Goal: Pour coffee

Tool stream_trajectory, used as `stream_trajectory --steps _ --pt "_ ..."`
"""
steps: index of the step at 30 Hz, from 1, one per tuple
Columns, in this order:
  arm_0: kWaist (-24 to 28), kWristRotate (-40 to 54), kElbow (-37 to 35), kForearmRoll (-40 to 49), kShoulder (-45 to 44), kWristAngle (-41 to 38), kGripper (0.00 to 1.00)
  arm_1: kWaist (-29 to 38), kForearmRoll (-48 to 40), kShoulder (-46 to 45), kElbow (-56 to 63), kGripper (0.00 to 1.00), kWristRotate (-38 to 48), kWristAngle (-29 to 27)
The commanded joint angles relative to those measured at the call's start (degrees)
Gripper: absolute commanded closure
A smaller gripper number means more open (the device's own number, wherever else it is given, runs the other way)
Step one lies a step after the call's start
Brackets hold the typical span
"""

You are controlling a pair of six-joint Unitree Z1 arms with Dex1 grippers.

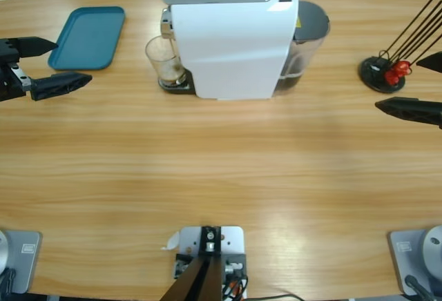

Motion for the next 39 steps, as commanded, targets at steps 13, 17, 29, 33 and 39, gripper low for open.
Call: stream_trajectory --steps 13,17,29,33,39 --pt "-0.09 4.18 3.69 -4.22 1.46 -2.67 0.000 0.38 -0.62 0.37 1.91 0.000 0.04 0.08" --pt "-0.09 4.18 3.69 -4.30 1.73 -2.59 0.000 0.40 -0.62 0.78 1.91 0.000 0.04 0.17" --pt "-0.09 4.00 3.78 -4.33 1.73 -2.52 0.000 0.40 -0.62 0.86 1.82 0.000 0.04 0.17" --pt "-0.09 4.00 3.78 -4.33 1.73 -2.50 0.000 0.40 -0.62 0.86 1.82 0.000 0.04 0.17" --pt "-0.09 3.91 3.80 -4.68 1.38 -2.44 0.000 0.38 -0.62 0.86 1.82 0.000 0.04 0.17"
